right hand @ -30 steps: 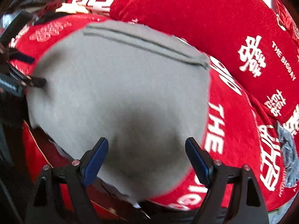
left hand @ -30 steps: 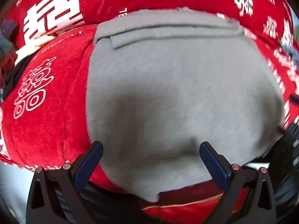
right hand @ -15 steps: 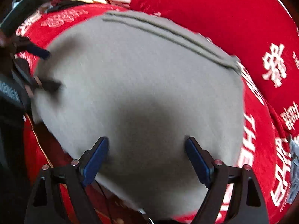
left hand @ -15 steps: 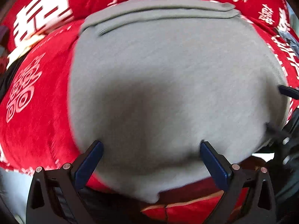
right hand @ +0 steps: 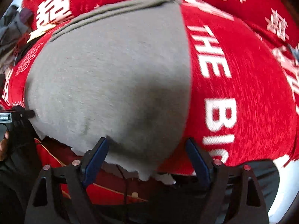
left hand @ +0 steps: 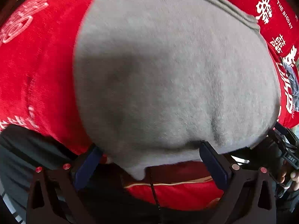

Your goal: Fold small clothes

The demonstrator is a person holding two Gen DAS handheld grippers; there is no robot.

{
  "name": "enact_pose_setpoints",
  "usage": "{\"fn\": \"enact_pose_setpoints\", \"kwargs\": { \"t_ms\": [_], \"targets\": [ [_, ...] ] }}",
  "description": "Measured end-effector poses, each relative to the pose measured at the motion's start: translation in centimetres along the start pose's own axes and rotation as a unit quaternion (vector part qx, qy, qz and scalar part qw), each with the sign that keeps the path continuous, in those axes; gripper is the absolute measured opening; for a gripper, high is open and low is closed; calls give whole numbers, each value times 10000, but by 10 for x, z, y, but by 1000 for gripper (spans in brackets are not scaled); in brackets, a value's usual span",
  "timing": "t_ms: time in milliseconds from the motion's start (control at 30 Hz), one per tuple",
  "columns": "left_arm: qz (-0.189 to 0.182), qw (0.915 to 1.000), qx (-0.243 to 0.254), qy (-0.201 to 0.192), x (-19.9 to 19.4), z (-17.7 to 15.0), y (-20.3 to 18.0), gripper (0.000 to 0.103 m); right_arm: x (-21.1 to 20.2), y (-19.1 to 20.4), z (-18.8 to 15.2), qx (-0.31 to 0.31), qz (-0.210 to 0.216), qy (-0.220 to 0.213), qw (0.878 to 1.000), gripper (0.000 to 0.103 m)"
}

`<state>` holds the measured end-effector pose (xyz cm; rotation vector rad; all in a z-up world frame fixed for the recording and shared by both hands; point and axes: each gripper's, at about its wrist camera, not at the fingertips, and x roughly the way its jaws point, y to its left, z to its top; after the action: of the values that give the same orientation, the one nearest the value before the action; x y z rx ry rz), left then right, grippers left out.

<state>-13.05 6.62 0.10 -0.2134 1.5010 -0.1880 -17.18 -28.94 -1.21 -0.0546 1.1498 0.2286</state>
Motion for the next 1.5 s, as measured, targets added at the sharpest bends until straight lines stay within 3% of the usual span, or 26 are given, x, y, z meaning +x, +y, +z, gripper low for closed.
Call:
{"fn": "enact_pose_setpoints", "kwargs": {
  "t_ms": [33, 100, 133, 167, 200, 233, 367, 467, 600, 767, 900, 1000, 1033, 1100, 1133, 1167, 1200, 1233, 1333, 1433, 1500],
  "targets": [
    [66, 10000, 6, 2, 1, -1, -1, 101, 0, 4, 0, -88, -145, -11, 9999, 59],
    [161, 9999, -27, -23, 0, -2, -5, 90, -2, 9, 3, -194, -160, -60, 9997, 28],
    [123, 9999, -21, -59, -4, -3, -5, 78, -4, 8, 4, -162, -12, -75, 9998, 17],
    [87, 9999, 8, -94, -9, -4, -3, 56, -7, 7, 5, -97, 101, -86, 9999, 15],
    [25, 9999, 57, -107, -16, -4, -6, 41, -10, 6, 7, -76, 172, -116, 9998, 14],
    [-64, 9999, 120, -103, -20, -7, -7, 13, -16, 6, 8, -49, 318, -183, 9993, 14],
    [-303, 9989, 115, -340, -48, -7, -6, 14, -52, 10, 24, -69, 971, -767, 9923, 14],
    [-591, 9942, 159, -879, -86, 10, -6, 14, -85, 6, 51, -76, 1183, -1335, 9839, 14],
    [-665, 9868, -12, -1478, -119, 49, -4, 14, -89, 0, 95, 122, 1139, -1703, 9787, 14],
    [-655, 9865, -436, -1435, -98, 93, 2, 14, -43, -9, 135, 588, 1166, -1450, 9808, 14],
    [-562, 9895, -575, -1198, -67, 98, 9, 14, -6, -16, 137, 719, 1042, -1143, 9854, 14],
    [-839, 9857, -721, -1268, -62, 97, 17, 18, 12, -29, 137, 1048, 1292, -936, 9816, 23],
    [-977, 9845, -776, -1232, -63, 95, 21, 21, 15, -33, 134, 1145, 1458, -872, 9788, 26],
    [-1266, 9818, -812, -1163, -67, 88, 26, 48, 9, -36, 127, 1129, 1623, -945, 9757, 39],
    [-1360, 9801, -807, -1203, -70, 83, 28, 72, 4, -36, 121, 1076, 1632, -1028, 9753, 44],
    [-1339, 9786, -809, -1336, -76, 74, 29, 89, -4, -34, 113, 978, 1636, -1127, 9752, 57],
    [-1174, 9784, -808, -1500, -82, 65, 29, 93, -9, -32, 108, 901, 1659, -1184, 9749, 63],
    [-1073, 9784, -761, -1597, -86, 59, 28, 93, -13, -29, 103, 797, 1671, -1223, 9751, 63],
    [-1161, 9800, -670, -1473, -80, 54, 24, 93, -14, -21, 102, 619, 1660, -1203, 9768, 64],
    [-983, 9848, -598, -1304, -65, 60, 13, 92, -3, -16, 110, 598, 1672, -1106, 9779, 63],
    [-865, 9864, -577, -1275, -58, 64, 2, 86, 3, -14, 113, 606, 1739, -1053, 9772, 63]
  ]
}}
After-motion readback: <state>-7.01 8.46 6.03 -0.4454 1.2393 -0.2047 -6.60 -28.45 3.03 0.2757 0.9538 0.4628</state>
